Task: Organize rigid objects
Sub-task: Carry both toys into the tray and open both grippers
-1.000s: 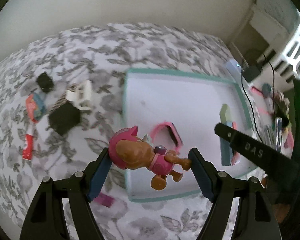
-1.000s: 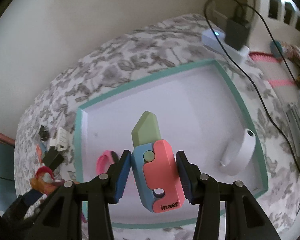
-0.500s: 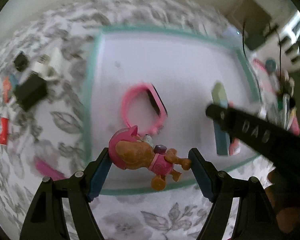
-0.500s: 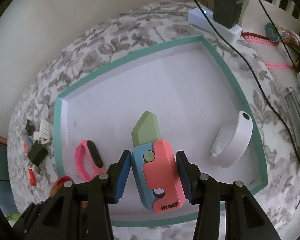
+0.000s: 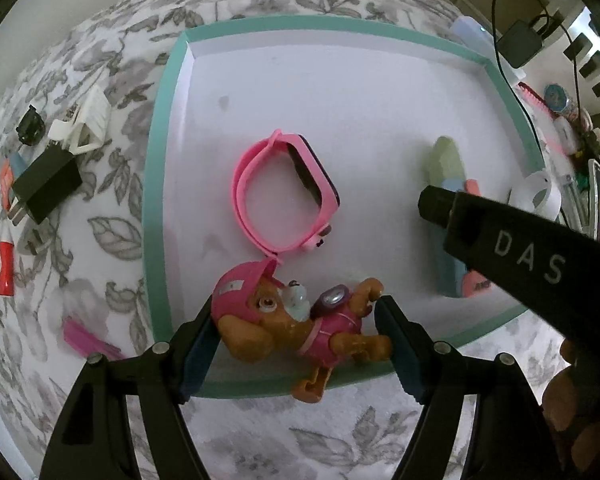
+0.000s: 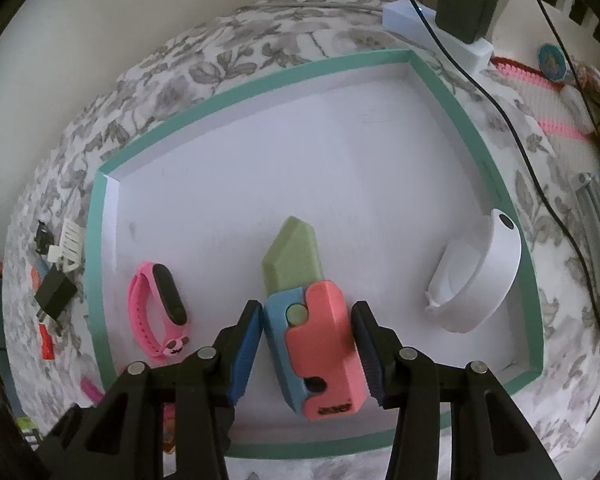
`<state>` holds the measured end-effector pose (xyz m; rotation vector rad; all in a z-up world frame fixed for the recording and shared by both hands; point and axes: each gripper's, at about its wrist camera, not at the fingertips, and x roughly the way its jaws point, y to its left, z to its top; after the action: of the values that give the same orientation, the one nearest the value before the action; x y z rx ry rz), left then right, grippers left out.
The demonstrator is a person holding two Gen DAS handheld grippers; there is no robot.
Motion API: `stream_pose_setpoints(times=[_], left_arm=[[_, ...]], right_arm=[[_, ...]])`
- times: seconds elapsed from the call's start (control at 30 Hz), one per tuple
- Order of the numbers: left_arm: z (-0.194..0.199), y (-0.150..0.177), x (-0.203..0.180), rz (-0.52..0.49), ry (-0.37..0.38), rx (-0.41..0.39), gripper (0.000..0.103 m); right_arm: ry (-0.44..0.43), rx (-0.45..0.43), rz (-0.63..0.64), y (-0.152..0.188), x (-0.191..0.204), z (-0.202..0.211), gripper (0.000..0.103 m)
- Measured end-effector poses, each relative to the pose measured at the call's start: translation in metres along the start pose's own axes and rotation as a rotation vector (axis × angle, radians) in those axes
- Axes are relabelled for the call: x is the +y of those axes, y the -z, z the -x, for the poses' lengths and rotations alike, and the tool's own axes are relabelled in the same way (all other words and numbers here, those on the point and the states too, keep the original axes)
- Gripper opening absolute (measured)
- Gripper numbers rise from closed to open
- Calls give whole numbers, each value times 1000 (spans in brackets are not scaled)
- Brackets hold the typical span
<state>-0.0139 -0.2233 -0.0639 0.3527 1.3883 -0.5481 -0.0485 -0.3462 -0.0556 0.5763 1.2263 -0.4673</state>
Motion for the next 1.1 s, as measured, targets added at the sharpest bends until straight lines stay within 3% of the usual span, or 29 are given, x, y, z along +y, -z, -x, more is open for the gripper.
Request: stream_pose_setpoints(times=[0.3,0.7,0.97,1.1], left_arm=[[5,-10,8,31,41,20,77],[47,-13,17,51,44,-50,79],[72,-22,68,165,18,-122,84],[75,-18,86,234,20,-142,91]], right_arm=[[25,3,10,-2,3,1,50],[11,-90,11,-6,5,37,55],[-4,-144,12,-9,7,54,54],[0,-136,24,-8,9,50,54]])
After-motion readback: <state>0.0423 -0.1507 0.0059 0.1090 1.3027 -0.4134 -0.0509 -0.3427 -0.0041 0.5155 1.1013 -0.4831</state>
